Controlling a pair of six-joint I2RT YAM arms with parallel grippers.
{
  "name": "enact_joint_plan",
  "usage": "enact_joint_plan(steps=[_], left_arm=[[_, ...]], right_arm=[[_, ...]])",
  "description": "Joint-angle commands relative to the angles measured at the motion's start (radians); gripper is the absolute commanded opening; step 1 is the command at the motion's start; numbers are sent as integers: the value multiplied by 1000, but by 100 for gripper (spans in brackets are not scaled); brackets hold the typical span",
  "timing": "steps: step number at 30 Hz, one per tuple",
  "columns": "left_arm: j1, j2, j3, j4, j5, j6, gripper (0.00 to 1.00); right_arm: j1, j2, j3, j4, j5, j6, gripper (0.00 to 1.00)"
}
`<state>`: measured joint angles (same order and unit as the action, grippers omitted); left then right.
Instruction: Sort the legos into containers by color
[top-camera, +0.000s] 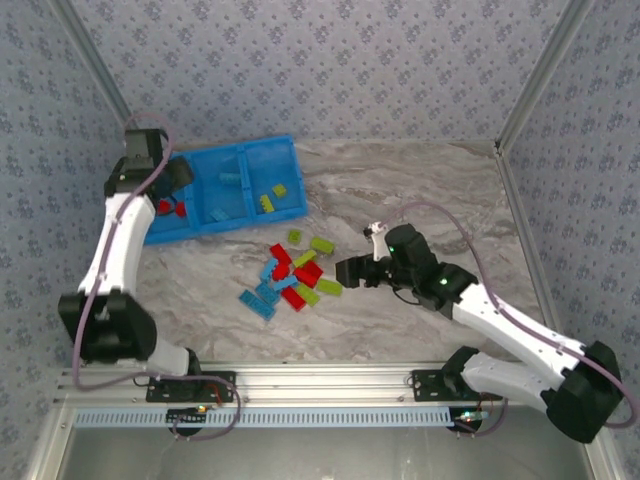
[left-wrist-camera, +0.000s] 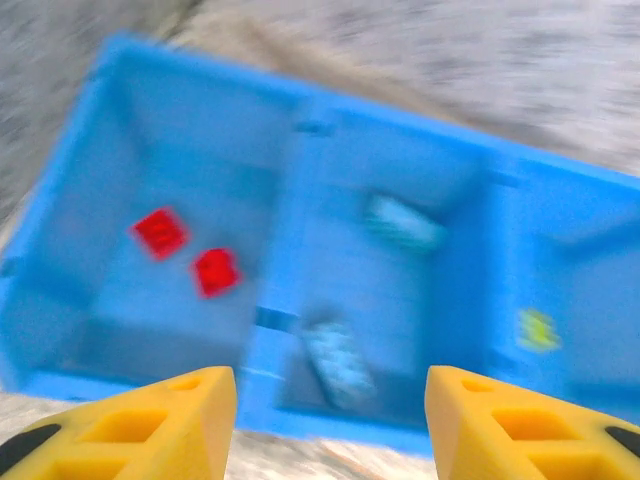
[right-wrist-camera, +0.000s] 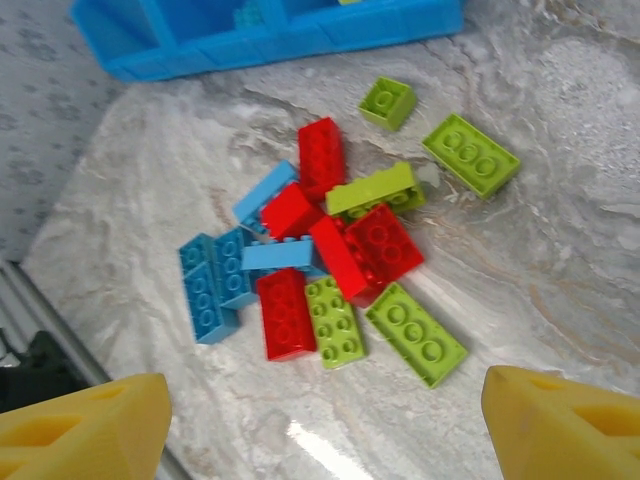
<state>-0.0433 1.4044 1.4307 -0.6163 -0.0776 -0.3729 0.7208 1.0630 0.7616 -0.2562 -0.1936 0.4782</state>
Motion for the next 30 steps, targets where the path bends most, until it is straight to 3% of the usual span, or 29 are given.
enact_joint_plan(steps=[1, 5, 9, 13, 17, 26, 30], left_arm=[[-204, -146, -43, -36, 118, 193, 52], [-425, -248, -182, -56, 152, 464, 54], [-525, -327, -333, -31, 191, 659, 58], [-554, -402, -462, -26, 353, 915, 80], [-565, -464, -562, 14, 314, 986, 85], [-569, -534, -607, -8, 238, 1104, 90], [-575, -548, -618, -9, 206, 1121, 91]], right_arm=[[-11, 139, 90, -1, 44, -74, 84], [-33, 354, 234, -17, 16, -102, 84], [-22, 556, 388, -29, 63, -31, 83], [0, 742, 559, -69, 132, 53, 78], [38, 917, 755, -164, 234, 85, 74], [79, 1212, 1073, -326, 359, 136, 67], [89, 1287, 1155, -368, 403, 143, 56]])
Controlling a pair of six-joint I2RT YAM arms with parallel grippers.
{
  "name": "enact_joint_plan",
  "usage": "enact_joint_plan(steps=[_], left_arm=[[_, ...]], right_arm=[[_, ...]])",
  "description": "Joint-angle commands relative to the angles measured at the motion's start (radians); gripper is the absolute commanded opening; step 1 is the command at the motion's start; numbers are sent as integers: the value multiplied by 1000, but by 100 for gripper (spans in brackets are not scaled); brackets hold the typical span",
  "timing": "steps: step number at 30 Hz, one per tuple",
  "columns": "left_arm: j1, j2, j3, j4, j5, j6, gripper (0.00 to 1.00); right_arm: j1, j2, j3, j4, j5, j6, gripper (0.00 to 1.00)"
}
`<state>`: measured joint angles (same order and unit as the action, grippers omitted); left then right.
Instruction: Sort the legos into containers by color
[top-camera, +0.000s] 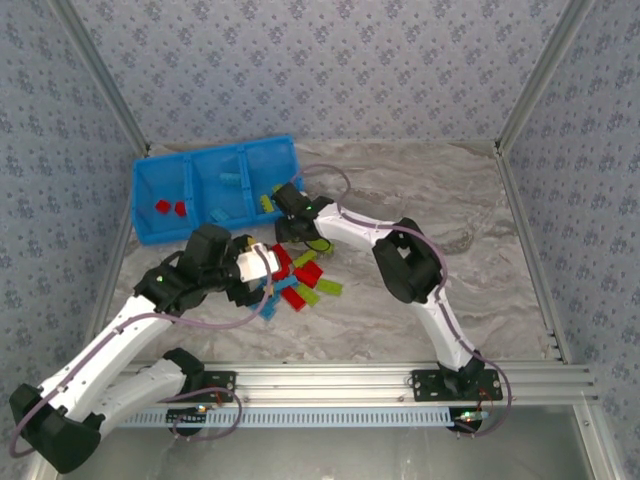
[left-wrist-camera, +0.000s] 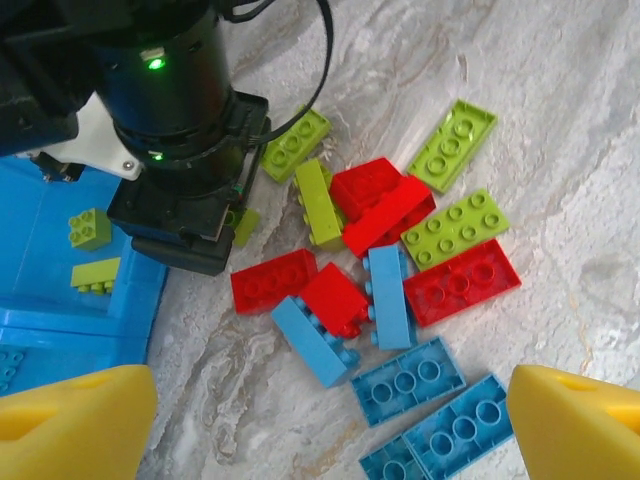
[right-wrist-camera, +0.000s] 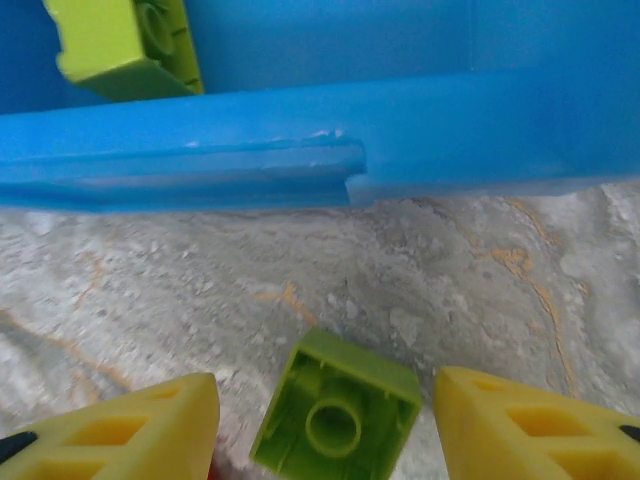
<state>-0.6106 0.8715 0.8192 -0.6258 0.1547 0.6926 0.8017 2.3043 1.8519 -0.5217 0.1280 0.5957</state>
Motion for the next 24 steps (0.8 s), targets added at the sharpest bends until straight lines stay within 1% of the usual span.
enact_joint_plan(steps=[1, 4, 6, 8, 12, 14, 17, 18, 20, 22, 24], left_arm=[[-7, -18, -6, 0, -30, 59, 92], [-8, -31, -14, -5, -23, 79, 93], [-12, -49, -28, -7, -1, 101, 94], [-14, -64, -44, -4, 36, 118, 94], [-32, -77, -65, 9, 75, 131, 95], [-32, -78, -63, 21, 91, 121, 95], [-30, -72, -60, 42, 108, 91, 96], [-30, -67, -57, 47, 101, 78, 96], [-25, -53, -50, 59, 74, 48, 97], [-13, -45, -46, 85, 38, 16, 98], [12, -53, -50, 133, -1, -22, 98]], right_arm=[[13, 54, 76, -112, 94, 53, 51], [20, 48, 75, -122, 119, 68, 38], [26, 5, 39, -110, 118, 67, 31], [34, -77, -32, -83, 116, 63, 29], [47, -324, -228, 74, 129, 22, 28], [47, -432, -320, 181, 116, -60, 27], [45, -513, -412, 375, 59, -197, 25], [44, -515, -421, 421, 52, -237, 25], [36, -487, -388, 458, 64, -286, 26], [20, -419, -314, 456, 85, -317, 26], [-1, -325, -199, 413, 82, -326, 26]])
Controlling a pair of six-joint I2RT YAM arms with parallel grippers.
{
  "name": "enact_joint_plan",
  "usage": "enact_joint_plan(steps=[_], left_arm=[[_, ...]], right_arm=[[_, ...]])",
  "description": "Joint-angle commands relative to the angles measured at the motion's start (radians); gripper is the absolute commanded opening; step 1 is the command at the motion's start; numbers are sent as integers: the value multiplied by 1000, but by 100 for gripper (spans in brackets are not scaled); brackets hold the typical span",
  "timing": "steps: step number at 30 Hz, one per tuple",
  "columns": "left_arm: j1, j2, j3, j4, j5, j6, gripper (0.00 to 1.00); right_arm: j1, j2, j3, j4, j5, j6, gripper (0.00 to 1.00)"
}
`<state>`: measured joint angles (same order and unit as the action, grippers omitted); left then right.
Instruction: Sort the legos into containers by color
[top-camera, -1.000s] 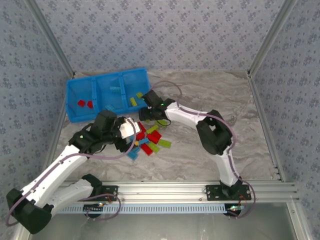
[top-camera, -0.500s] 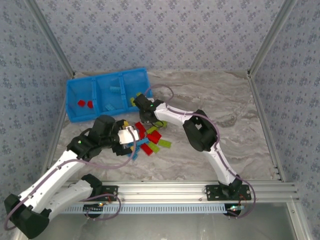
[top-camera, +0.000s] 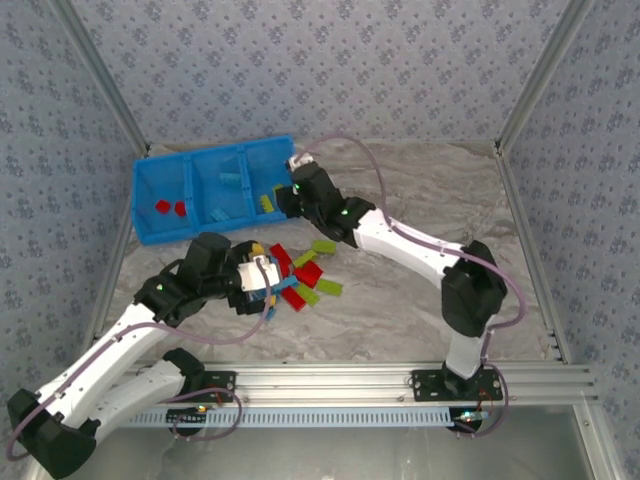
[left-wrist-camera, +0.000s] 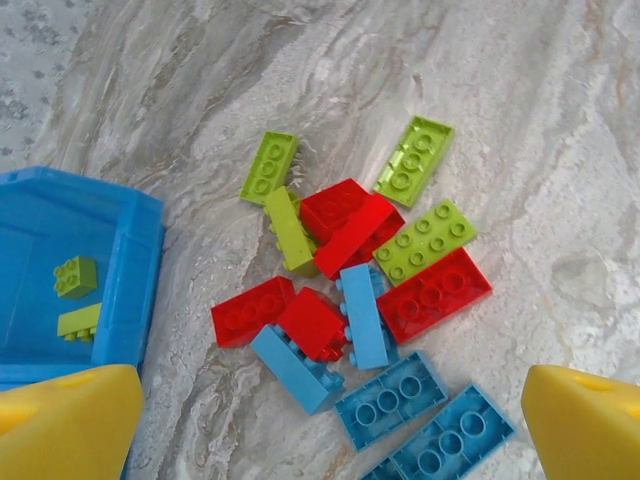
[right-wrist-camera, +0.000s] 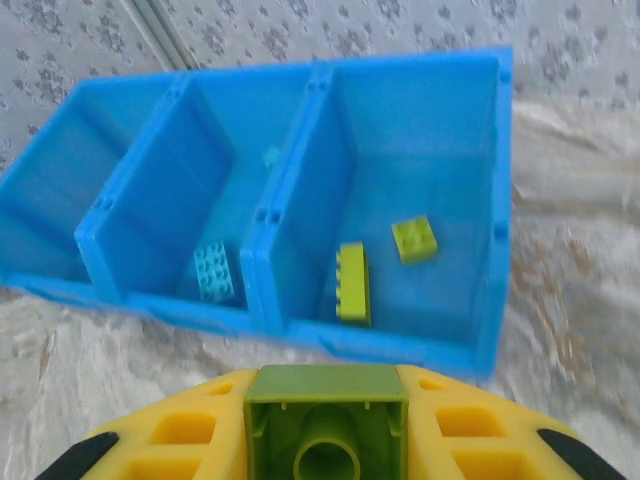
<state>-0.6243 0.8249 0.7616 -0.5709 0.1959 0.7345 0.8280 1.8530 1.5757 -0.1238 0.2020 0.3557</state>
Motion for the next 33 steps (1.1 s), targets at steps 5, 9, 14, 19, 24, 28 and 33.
enact_joint_plan(steps=[5, 9, 14, 19, 24, 28, 33], left_arm=[[68, -38, 2, 164, -147, -135, 98], [72, -48, 6, 197, -261, -168, 98], [100, -73, 10, 224, -279, -225, 98], [124, -50, 23, 222, -273, -278, 99], [134, 8, 103, 199, -295, -464, 99], [133, 107, 227, 92, -373, -846, 99], [119, 317, 306, -101, -310, -1306, 95]], right_arm=[[-58, 359, 406, -183, 10, -74, 30], [-60, 457, 583, -308, 0, -70, 52], [-58, 434, 617, -373, -7, -71, 57], [-56, 280, 515, -426, -59, -93, 58], [-56, -21, 218, -396, -145, -108, 63], [-54, -313, -81, -348, -245, -111, 71], [-39, -640, -465, -295, -327, -54, 72]])
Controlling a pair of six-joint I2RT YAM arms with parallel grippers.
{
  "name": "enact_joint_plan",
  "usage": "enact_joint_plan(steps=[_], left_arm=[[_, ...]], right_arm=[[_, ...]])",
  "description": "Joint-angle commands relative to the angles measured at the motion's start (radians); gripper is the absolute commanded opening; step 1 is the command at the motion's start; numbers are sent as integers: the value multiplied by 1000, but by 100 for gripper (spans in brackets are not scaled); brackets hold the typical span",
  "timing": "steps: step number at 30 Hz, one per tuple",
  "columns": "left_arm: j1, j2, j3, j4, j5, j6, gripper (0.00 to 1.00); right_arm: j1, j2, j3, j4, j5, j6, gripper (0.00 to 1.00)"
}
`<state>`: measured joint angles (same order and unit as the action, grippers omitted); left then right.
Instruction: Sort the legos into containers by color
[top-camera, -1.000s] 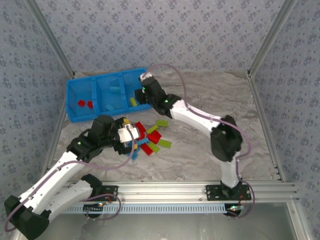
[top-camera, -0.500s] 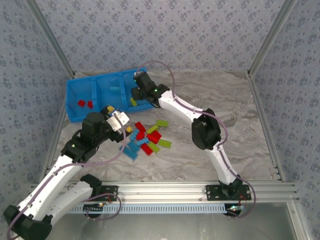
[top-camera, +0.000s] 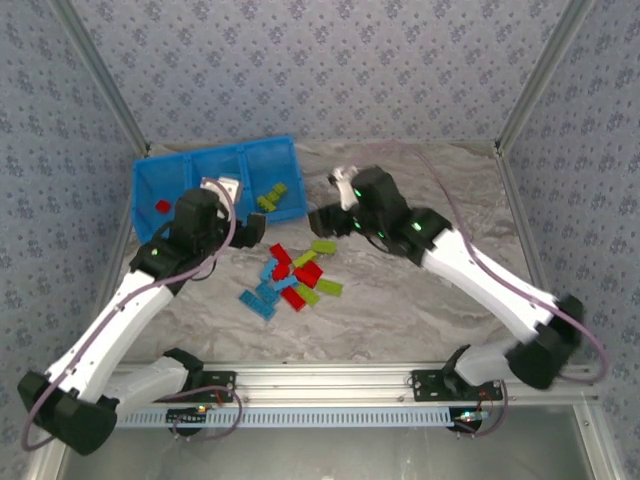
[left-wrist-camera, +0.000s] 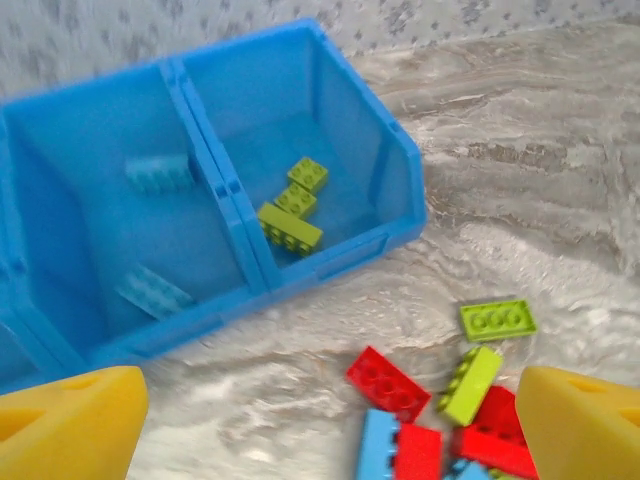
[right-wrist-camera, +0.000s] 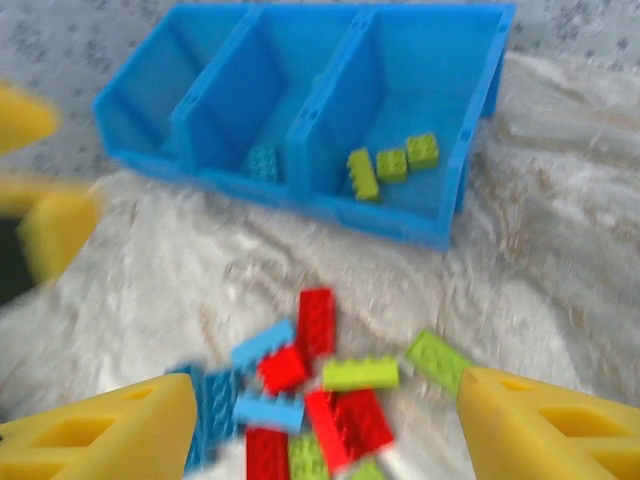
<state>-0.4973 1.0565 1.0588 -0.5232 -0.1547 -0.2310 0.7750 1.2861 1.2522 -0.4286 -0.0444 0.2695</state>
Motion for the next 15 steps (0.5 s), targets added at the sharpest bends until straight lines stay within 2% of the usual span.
enact_joint_plan(steps=[1, 3, 6, 10, 15], left_arm=[[-26, 122, -1, -148, 76, -398, 94], [-71, 194, -17, -127, 90, -489, 93], [-128, 317, 0, -125, 40, -585, 92], [-139, 469, 36, -109, 9, -715, 92], [-139, 615, 64, -61, -29, -757, 92]], right_arm=[[21, -130, -203, 26, -86, 62, 72], [31, -221, -293, 42, -87, 103, 72], [38, -320, -373, 22, -80, 133, 73], [37, -374, -390, -61, -78, 119, 75], [33, -407, -401, -136, -74, 117, 76]])
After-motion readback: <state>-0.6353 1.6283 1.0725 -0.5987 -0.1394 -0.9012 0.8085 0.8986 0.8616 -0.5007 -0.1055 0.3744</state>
